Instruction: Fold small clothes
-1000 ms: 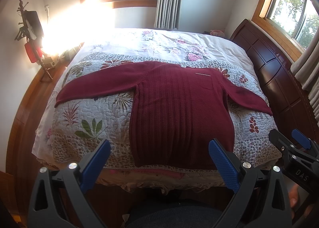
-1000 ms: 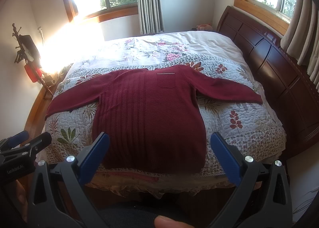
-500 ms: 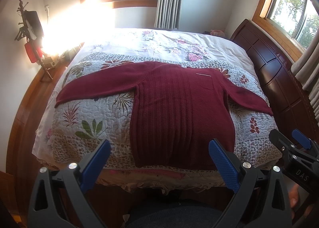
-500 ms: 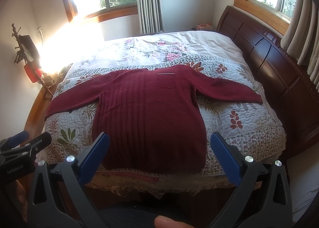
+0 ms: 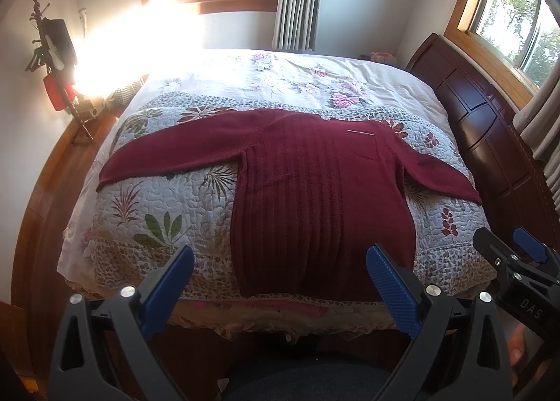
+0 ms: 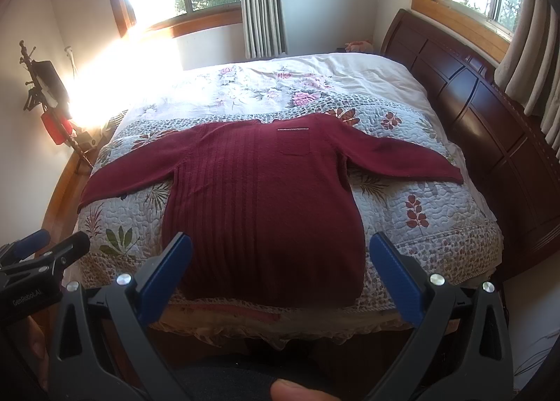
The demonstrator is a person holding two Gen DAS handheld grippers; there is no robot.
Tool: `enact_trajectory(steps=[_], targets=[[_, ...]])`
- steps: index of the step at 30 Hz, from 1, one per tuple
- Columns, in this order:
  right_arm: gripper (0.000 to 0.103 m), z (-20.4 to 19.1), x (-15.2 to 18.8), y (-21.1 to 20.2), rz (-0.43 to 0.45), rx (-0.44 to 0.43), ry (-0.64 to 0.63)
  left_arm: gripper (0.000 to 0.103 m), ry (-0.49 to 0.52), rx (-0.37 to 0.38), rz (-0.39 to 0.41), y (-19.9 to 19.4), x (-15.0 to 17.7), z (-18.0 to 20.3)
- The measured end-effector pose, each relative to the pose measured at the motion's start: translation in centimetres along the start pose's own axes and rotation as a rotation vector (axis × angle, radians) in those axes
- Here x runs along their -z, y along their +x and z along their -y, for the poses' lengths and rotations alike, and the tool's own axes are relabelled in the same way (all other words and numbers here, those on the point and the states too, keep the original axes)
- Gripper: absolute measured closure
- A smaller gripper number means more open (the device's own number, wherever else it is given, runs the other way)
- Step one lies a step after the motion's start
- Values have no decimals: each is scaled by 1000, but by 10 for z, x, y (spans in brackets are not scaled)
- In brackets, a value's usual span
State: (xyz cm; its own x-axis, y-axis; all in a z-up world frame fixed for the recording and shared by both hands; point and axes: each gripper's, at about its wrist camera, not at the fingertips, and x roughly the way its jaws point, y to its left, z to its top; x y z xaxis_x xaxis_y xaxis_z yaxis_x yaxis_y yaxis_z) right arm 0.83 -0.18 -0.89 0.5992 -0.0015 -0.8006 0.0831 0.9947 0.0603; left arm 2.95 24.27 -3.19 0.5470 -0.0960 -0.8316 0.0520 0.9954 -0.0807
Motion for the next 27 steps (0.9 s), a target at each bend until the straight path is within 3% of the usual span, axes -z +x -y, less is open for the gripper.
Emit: enact_trajectory(steps=[20, 25, 27], targets=[[3, -17, -18, 24, -20, 26, 3, 4, 21, 7, -10, 29, -23, -16], [3, -17, -25, 29, 64, 54, 5, 4, 40, 24, 21, 44, -33, -20], [3, -10, -26, 31, 159, 93, -15, 4, 17, 102, 24, 54, -38, -26]])
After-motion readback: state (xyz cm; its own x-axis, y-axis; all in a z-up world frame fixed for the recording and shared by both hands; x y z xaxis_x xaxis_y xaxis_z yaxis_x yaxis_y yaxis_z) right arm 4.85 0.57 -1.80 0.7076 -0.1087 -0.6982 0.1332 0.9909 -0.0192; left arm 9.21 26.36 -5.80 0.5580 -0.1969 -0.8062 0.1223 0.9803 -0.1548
